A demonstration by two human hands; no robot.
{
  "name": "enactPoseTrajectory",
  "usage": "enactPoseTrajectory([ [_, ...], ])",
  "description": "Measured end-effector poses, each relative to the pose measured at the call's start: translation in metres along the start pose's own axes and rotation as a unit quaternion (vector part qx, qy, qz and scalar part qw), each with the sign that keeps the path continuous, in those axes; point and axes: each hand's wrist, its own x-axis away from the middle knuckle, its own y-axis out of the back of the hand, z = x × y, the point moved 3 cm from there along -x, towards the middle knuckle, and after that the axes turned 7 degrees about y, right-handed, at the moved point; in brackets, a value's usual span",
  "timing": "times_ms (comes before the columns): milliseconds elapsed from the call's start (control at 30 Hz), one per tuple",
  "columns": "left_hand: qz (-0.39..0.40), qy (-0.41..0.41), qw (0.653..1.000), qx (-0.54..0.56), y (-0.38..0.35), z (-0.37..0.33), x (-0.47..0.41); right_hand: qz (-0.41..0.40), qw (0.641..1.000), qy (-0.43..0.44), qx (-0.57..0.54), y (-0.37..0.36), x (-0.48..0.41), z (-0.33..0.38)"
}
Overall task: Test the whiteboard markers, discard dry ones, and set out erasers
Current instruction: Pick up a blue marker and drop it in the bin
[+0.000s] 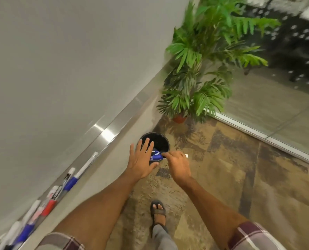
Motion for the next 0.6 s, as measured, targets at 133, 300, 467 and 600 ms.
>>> enactPoseTrajectory([
  [133,0.025,0.021,0.999,0.005,-0.015,-0.006,-0.072,0.015,1.000,0.017,-0.018,-0.026,-0.061,-0.040],
  [300,0.066,0.044,0.997,0.002,-0.045,-0.015,-0.150,0.046,0.997,0.040,-0.049,-0.070,-0.127,-0.088],
  [467,0.086,0.065,0.994,0.007,-0.072,-0.015,-0.199,0.097,0.993,0.043,-0.058,-0.114,-0.176,-0.117],
  [600,0.082,0.078,0.993,0.025,-0.084,-0.010,-0.222,0.091,0.991,0.053,-0.081,-0.133,-0.197,-0.128],
])
